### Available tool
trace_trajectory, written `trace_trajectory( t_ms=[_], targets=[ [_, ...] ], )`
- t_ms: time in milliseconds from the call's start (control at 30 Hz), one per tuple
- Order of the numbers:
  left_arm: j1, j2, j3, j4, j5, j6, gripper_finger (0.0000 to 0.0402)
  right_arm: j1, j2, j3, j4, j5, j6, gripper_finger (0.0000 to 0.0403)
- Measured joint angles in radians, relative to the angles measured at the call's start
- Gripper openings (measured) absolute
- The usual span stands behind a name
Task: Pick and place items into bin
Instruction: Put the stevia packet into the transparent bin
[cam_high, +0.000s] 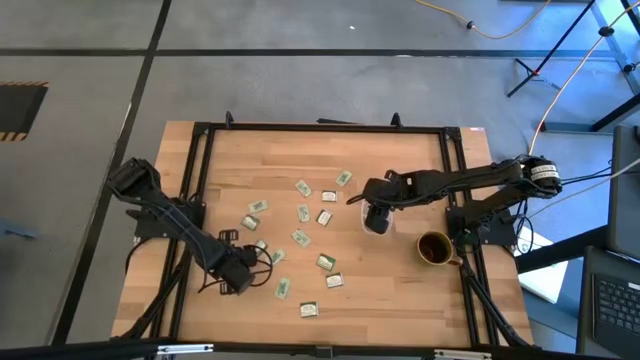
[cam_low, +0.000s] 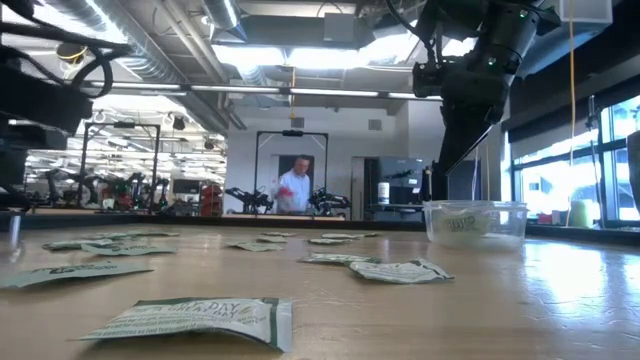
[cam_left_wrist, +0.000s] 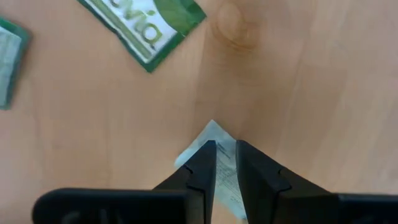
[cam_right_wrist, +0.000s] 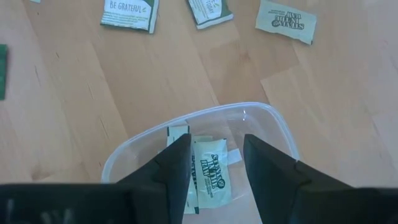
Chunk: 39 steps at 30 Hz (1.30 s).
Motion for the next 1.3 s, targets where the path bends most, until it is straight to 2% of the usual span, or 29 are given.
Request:
trace_trajectory(
  t_ms=[133, 300, 633, 767, 1000, 1100, 1200, 1300],
  targets=[
    [0.000, -0.009, -0.056, 0.077, 0.026, -0.002, 0.0063, 0.000, 0.000, 0.000, 0.000, 0.000, 0.000, 0.0149],
    [0.007, -0.012, -0.074, 0.088, 0.033, -0.037, 0.0070, 0.000, 0.000, 0.000, 0.000, 0.000, 0.000, 0.0149],
    [0.006, -0.011, -0.072, 0.089, 0.022, -0.002, 0.0009, 0.000, 0.000, 0.000, 0.002, 0.000, -0.004, 0.0149],
    [0.006, -0.034, -0.052, 0.074, 0.001, 0.032, 0.0004, 0.000, 0.000, 0.000, 0.018, 0.000, -0.010, 0.0149],
    [0.023, -0.116, -0.002, 0.059, -0.157, 0.058, 0.0002, 0.001, 0.000, 0.000, 0.024, -0.001, -0.029, 0.0149],
    [0.038, -0.161, 0.024, 0.075, -0.283, 0.117, 0.0002, 0.012, 0.000, -0.001, 0.078, -0.002, -0.056, 0.0149],
    [0.057, -0.199, 0.037, 0.136, -0.482, 0.261, 0.0002, 0.033, 0.000, -0.001, 0.205, -0.040, -0.139, 0.0149],
    [0.086, -0.234, 0.039, 0.299, -0.652, 0.517, 0.0002, 0.055, 0.000, -0.001, 0.360, -0.109, -0.243, 0.0149]
  ],
)
